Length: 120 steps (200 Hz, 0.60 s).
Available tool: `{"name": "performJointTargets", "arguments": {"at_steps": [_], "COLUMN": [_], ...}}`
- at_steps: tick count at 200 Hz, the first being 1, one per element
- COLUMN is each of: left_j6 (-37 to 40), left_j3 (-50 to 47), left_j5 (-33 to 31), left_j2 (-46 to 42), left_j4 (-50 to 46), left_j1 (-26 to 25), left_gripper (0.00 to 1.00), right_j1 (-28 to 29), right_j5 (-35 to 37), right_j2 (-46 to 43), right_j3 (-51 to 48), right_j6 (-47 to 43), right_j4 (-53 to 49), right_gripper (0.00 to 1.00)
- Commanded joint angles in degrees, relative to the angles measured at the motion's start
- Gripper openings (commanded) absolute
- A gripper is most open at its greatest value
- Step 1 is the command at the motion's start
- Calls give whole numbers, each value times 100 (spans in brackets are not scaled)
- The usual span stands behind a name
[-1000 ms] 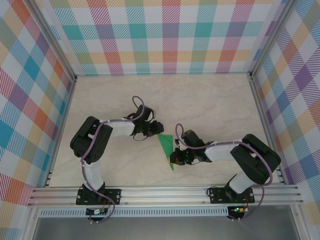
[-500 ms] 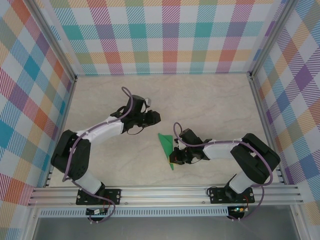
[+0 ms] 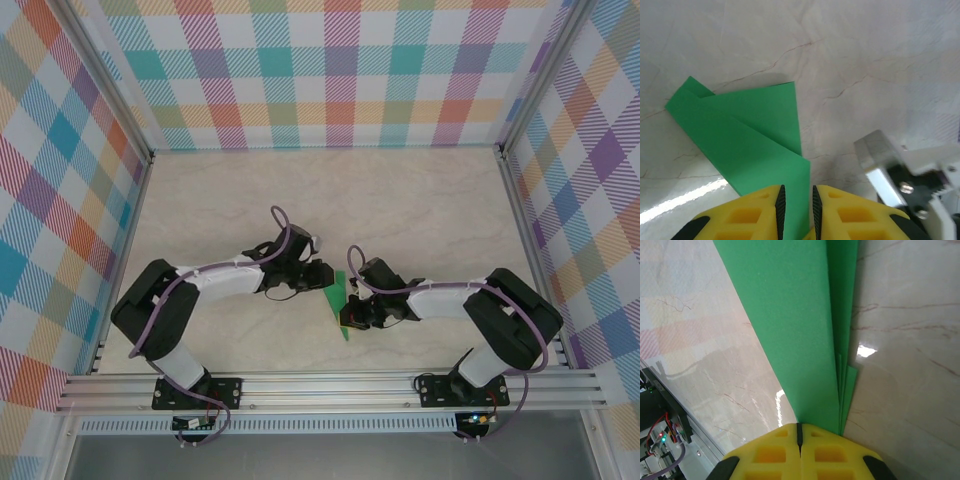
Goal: Fold a paper plane with a square sheet of paper (pick it up from the middle)
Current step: Fold the wing for the fifth time at the center of the table.
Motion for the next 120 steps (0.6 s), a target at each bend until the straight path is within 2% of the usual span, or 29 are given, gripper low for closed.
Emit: {"name": "performJointTargets", "arguments": {"at_steps": [1, 38, 89, 120], "left_j6": [135, 153, 445, 469], "left_j3": [253, 333, 389, 340], "left_j5": [131, 144, -434, -505], "left_j2": [328, 718, 1038, 1169], "left_j4": [190, 198, -360, -445], "left_j1": [-76, -117, -212, -245], "left_gripper": [24, 23, 23, 22], "right_j1": [31, 33, 34, 31], "right_j5": [368, 321, -11, -220], "right_j2": [15, -35, -464, -382], "right_j3": [-271, -315, -132, 125], "right_j6": [4, 26, 57, 129], "right_j4": [-706, -674, -550, -323], "right_gripper": [3, 4, 8, 8]}}
